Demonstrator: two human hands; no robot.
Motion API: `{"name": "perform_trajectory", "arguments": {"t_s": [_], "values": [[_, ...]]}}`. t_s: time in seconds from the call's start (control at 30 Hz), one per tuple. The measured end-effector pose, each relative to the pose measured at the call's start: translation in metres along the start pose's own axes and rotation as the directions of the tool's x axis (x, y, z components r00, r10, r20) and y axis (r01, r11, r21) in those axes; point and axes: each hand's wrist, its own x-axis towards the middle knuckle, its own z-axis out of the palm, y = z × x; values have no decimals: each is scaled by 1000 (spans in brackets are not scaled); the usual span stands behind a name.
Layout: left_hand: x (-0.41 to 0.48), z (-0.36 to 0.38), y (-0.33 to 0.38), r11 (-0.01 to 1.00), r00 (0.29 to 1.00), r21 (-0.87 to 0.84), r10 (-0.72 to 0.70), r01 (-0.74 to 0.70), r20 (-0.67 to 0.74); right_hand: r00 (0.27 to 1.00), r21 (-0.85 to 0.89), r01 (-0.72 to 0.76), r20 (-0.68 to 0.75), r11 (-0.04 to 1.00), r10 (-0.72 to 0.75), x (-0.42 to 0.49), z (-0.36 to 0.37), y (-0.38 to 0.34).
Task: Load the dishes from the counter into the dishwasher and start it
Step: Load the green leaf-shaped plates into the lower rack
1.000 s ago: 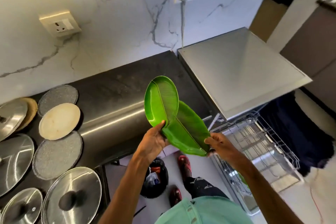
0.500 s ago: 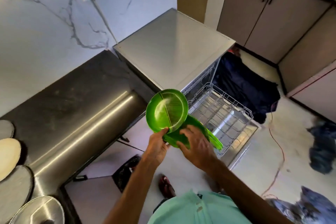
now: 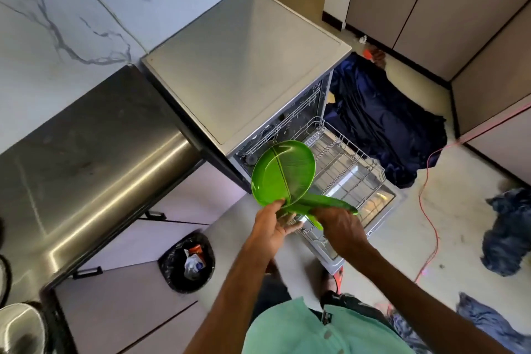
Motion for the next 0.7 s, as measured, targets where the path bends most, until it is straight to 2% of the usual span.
{"name": "perform_trajectory", "arguments": {"t_s": [0.13,0.2,0.37,0.53,0.7], "values": [[47,12,9,993,994,114,-22,34,-103,965,255,-258,28,932,259,42,17,68],[83,17,11,988,991,146,-28,47,-132,962,329,-248,-25,911,271,64,35,104],[186,23,1,979,973,191,-29,74,-227,925,391,-324,-62,861,376,123,74,170],[283,12,-36,974,961,187,-76,129,-265,911,397,-386,20,833,413,182,160,224],[351,-15,-70,981,928,135,-79,137,-364,893,398,-447,144,801,427,210,266,258]]}}
